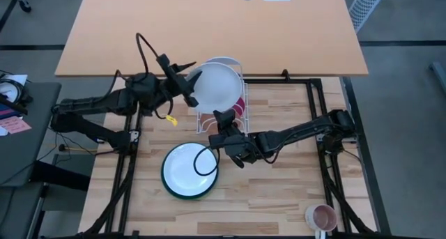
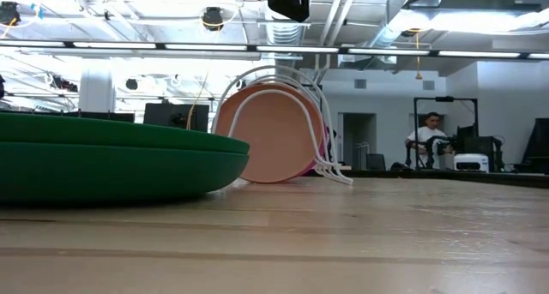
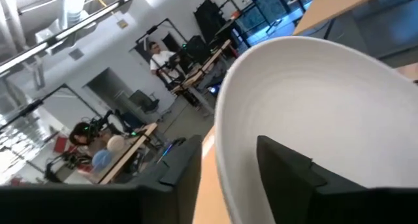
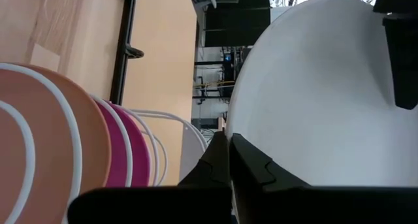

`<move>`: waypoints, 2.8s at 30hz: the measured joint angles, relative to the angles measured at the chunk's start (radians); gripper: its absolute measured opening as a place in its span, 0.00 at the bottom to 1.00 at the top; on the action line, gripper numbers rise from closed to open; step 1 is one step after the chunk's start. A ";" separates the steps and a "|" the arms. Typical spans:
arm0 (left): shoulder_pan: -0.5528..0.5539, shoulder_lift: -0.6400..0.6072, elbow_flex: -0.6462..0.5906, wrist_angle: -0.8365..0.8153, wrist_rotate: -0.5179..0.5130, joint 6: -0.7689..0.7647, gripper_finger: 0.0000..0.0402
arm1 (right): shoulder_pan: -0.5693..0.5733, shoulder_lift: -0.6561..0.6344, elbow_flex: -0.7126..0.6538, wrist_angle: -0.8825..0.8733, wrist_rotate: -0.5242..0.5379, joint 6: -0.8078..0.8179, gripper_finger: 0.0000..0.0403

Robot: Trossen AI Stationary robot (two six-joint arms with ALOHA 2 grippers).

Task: Sort dishes
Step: Put the white plate on the dish rack

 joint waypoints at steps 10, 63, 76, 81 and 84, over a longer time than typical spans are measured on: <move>0.000 0.000 0.000 0.011 -0.002 0.009 0.04 | 0.000 0.001 0.000 -0.001 -0.006 0.003 0.00; 0.125 0.111 0.474 0.114 0.260 0.189 0.00 | 0.176 -0.049 -0.002 -0.088 0.248 0.214 0.23; 0.321 0.111 0.429 -0.092 0.398 -0.045 0.00 | 0.366 -0.244 0.000 -0.127 0.317 0.464 0.23; 0.331 0.111 0.347 -0.056 0.398 -0.037 0.00 | 0.389 -0.246 0.000 -0.145 0.321 0.449 0.23; 0.349 0.111 0.285 0.008 0.398 -0.030 0.00 | 0.394 -0.245 0.000 -0.166 0.363 0.443 0.23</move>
